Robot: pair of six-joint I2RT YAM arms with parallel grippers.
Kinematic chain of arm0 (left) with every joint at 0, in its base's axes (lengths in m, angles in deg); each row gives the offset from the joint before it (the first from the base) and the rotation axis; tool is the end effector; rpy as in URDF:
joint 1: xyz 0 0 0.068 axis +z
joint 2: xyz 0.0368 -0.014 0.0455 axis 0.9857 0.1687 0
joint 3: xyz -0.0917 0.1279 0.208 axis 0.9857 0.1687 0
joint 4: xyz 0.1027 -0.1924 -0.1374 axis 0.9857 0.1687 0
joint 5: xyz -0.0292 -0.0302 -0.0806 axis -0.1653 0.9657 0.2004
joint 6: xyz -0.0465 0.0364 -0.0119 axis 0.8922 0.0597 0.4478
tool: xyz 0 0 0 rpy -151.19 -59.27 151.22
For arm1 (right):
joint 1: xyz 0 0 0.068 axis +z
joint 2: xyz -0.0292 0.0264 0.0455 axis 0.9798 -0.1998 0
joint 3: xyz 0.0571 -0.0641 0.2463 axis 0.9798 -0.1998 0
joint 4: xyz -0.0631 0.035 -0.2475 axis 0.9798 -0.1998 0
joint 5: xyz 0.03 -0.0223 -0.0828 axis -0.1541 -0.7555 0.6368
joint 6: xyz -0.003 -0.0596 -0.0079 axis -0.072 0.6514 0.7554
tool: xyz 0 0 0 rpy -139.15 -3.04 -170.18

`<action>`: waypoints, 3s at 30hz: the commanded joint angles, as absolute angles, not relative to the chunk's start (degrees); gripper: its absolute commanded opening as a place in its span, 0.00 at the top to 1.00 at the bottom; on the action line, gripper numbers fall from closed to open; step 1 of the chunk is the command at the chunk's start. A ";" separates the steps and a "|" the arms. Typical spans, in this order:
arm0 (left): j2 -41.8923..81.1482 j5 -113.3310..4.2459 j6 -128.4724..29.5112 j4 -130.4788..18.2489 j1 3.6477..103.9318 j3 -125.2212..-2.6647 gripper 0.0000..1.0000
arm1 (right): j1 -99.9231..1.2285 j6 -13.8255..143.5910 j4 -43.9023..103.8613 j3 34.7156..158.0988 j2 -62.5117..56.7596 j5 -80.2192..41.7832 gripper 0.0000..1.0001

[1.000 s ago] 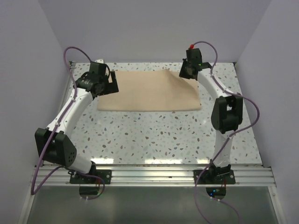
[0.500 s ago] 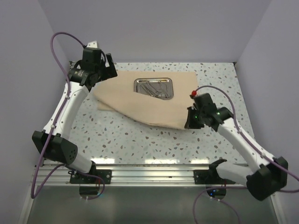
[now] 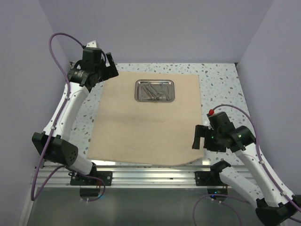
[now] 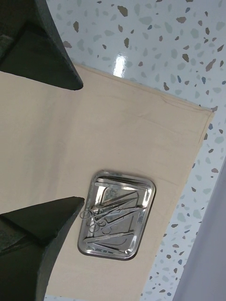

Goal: Open and lay out the surgical kit
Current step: Open the surgical kit at the center of the board, then smooth out the surgical kit at the center of the board.

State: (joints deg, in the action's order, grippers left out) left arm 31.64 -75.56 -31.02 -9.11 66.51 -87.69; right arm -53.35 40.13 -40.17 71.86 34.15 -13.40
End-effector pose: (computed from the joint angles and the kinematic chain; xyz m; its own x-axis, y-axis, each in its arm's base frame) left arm 0.3256 -0.0697 0.3901 -0.5289 -0.3731 -0.7623 -0.2369 0.9274 -0.2896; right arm 0.1113 0.0539 0.2714 -0.9205 0.1463 -0.3624 0.0525 0.9652 0.2562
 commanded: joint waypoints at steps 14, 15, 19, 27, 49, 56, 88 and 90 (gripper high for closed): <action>32.81 -77.92 -36.18 -14.27 66.58 -79.05 0.00 | -54.39 40.93 -29.72 94.03 6.43 -6.92 0.02; 34.90 -77.92 -37.14 -14.98 66.75 -79.05 0.00 | -56.22 41.28 -28.94 96.07 3.70 -7.18 0.02; 42.64 -75.47 -39.00 -18.15 68.86 -82.81 0.01 | -64.73 40.94 -24.02 102.59 -8.69 -14.36 0.02; 63.27 -70.01 -40.23 -21.76 77.29 -96.17 0.03 | -71.97 41.55 -23.74 121.21 -32.68 -7.89 0.02; 85.99 -59.65 -40.32 -26.68 80.29 -111.31 0.49 | -76.89 40.94 -22.42 151.37 -65.75 -7.97 0.26; 86.43 -58.14 -38.22 -28.87 80.29 -111.57 1.00 | -76.89 38.83 -23.47 160.75 -74.10 -11.40 1.00; 46.01 -57.63 -38.90 -22.38 76.53 -76.35 0.11 | -72.25 38.83 -14.00 118.22 -35.38 -19.12 0.05; 42.49 -52.21 -40.22 -23.76 74.41 -68.97 0.15 | -68.73 40.13 -12.50 114.13 -33.78 -21.85 0.15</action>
State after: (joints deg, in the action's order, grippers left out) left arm 44.10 -60.37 -36.35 -26.35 78.03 -76.61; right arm -74.35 38.62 -15.84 119.86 -37.45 -14.78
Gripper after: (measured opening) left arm 0.864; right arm 0.877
